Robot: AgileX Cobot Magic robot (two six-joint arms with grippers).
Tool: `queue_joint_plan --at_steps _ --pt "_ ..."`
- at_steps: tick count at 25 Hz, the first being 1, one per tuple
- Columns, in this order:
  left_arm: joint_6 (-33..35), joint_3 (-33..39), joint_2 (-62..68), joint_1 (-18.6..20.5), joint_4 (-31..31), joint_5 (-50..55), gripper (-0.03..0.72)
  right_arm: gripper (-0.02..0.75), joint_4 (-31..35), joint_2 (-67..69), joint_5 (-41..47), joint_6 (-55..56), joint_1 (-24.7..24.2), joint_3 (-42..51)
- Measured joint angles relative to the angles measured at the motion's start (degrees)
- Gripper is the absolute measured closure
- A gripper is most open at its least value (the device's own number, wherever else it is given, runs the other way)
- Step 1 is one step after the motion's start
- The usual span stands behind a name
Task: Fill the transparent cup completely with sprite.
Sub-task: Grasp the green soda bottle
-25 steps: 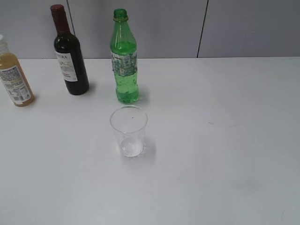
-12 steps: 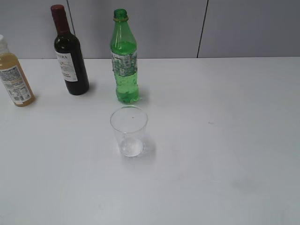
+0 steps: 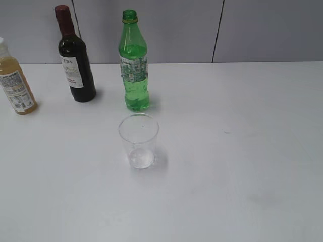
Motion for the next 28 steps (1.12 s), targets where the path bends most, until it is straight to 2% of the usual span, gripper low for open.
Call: queue_joint_plan --at_steps 7,19,28 --pt "0.0 0.0 0.0 0.0 0.0 0.0 0.198 0.148 0.1 -9.1 -1.0 -0.1 0.0 0.0" --pt "0.0 0.0 0.0 0.0 0.0 0.0 0.198 0.149 0.1 -20.6 2.5 -0.1 0.0 1.8" --pt "0.0 0.0 0.0 0.0 0.0 0.0 0.198 0.149 0.1 -21.1 2.6 0.0 0.0 1.8"
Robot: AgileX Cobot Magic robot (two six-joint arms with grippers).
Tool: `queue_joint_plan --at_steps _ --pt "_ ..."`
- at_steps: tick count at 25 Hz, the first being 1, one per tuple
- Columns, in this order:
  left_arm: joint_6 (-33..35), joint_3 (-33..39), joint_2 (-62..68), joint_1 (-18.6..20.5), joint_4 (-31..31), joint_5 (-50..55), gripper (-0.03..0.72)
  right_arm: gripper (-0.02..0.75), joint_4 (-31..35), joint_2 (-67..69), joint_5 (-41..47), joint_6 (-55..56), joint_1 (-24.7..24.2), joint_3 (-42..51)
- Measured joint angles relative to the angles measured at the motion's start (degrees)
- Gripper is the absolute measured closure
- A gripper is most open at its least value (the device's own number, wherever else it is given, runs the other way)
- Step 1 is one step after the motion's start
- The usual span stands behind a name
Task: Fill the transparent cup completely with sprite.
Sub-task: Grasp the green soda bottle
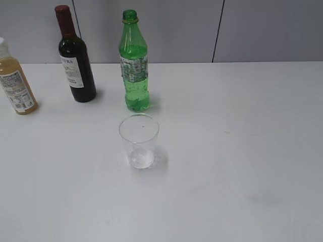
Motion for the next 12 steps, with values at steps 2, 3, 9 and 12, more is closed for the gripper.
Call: queue_joint_plan --at_steps 2,3,9,12 --pt "0.0 0.0 0.0 0.0 0.0 0.0 0.198 0.149 0.0 0.0 0.0 0.0 0.0 0.0" --pt "0.0 0.0 0.0 0.0 0.0 0.0 0.198 0.149 0.0 0.0 0.0 0.0 0.0 0.0" --pt "0.0 0.0 0.0 0.0 0.0 0.0 0.198 0.149 0.0 0.0 0.0 0.0 0.0 0.0" --pt "0.0 0.0 0.0 0.0 0.0 0.0 0.198 0.149 0.0 0.0 0.0 0.0 0.0 0.0"
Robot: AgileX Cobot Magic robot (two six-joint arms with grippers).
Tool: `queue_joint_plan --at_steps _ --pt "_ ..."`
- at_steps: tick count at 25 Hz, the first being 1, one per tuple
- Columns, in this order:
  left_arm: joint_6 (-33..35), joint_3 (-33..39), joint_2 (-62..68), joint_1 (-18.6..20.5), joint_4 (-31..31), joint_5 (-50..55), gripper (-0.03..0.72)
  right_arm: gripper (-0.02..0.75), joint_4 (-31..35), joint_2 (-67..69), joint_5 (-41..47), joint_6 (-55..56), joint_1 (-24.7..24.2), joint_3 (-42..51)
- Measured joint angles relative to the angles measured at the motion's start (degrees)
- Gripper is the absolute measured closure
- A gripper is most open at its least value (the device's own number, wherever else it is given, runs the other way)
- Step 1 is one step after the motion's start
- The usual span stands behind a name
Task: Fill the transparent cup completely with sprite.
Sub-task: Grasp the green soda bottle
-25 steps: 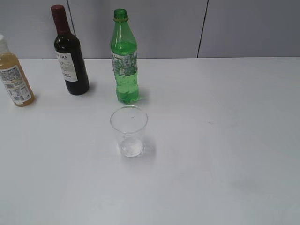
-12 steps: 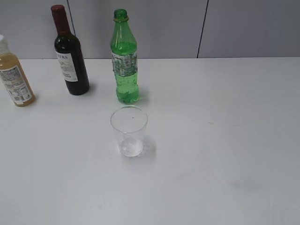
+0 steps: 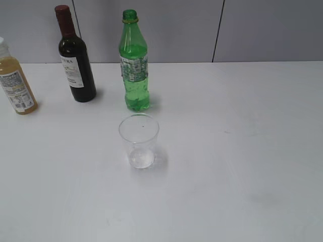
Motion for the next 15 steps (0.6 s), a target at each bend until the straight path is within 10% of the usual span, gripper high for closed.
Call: queue_joint_plan --at_steps 15 --pt "0.0 0.0 0.0 0.0 0.0 0.0 0.198 0.15 0.0 0.0 0.1 0.0 0.0 0.0"
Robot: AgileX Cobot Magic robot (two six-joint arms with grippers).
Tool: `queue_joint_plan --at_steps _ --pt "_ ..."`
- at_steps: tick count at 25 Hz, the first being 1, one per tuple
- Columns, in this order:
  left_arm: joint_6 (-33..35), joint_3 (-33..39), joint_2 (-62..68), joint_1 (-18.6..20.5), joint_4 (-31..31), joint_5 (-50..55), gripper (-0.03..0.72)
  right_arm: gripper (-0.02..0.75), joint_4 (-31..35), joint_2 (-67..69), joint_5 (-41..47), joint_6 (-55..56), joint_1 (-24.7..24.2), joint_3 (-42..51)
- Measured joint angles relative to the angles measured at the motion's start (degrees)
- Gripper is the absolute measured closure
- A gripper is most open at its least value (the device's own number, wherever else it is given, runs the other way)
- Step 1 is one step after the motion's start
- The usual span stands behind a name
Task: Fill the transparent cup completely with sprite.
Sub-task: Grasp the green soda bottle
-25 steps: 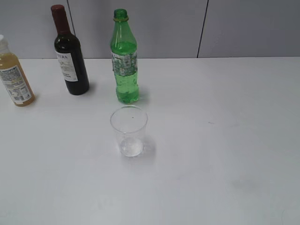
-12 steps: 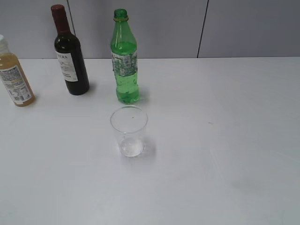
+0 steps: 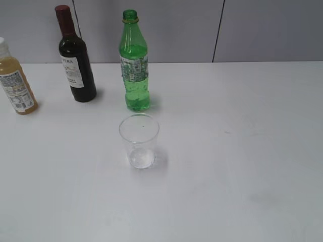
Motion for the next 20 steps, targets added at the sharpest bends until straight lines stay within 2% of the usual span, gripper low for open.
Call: queue_joint_plan --at_steps 20 --pt "0.0 0.0 0.0 0.0 -3.6 -0.1 0.198 0.154 0.0 0.0 0.1 0.0 0.0 0.0"
